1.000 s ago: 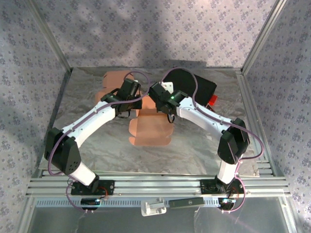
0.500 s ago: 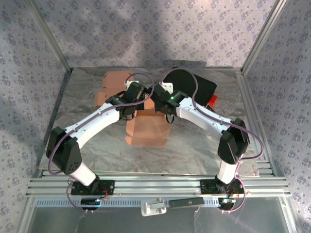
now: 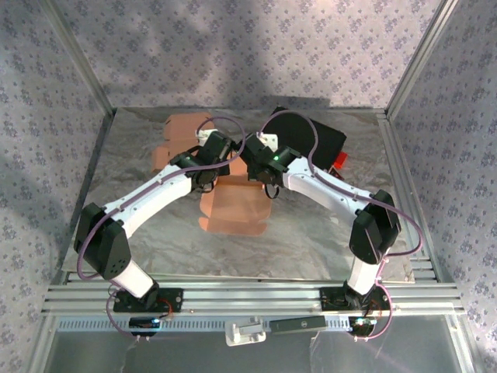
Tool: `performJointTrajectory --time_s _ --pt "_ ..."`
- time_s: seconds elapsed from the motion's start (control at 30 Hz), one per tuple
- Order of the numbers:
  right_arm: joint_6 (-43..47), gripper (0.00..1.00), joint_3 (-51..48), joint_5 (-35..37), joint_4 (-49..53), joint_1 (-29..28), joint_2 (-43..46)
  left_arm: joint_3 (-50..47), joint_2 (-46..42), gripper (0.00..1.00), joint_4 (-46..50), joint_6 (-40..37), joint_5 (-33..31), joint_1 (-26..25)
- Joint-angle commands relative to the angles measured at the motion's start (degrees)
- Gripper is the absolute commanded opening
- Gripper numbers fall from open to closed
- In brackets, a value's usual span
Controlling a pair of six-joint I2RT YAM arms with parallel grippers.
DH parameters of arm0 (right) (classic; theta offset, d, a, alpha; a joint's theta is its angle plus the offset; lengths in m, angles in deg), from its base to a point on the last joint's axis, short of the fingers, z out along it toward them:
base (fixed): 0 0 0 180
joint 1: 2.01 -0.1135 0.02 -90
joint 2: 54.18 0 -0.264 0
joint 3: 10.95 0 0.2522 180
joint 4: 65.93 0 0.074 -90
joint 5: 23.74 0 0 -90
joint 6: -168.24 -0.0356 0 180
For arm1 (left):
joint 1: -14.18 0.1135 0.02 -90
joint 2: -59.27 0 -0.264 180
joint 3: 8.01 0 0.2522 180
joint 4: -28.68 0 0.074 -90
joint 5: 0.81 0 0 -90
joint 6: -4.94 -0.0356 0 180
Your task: Fold the paper box
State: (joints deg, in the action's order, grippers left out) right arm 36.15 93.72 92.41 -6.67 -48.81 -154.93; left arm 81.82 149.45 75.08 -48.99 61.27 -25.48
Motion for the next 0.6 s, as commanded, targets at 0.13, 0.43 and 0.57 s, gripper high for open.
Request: performJointTrajectory --time_s 0.13,0.43,0.57 --pt "-3.2 0.0 -0.7 4.2 2.8 -0.2 0.7 4.9 -1.5 0.6 9.2 3.5 -5.8 -2.8" --pt "-5.3 0.0 -1.7 2.8 2.4 0.5 0.6 8.9 -5.8 0.7 13.5 9.2 0.3 -3.4" --pt "-7.8 0.0 -4.2 -0.2 0.7 2.4 1.7 7.1 -10.9 0.68 14.7 14.7 -1.3 -6.2"
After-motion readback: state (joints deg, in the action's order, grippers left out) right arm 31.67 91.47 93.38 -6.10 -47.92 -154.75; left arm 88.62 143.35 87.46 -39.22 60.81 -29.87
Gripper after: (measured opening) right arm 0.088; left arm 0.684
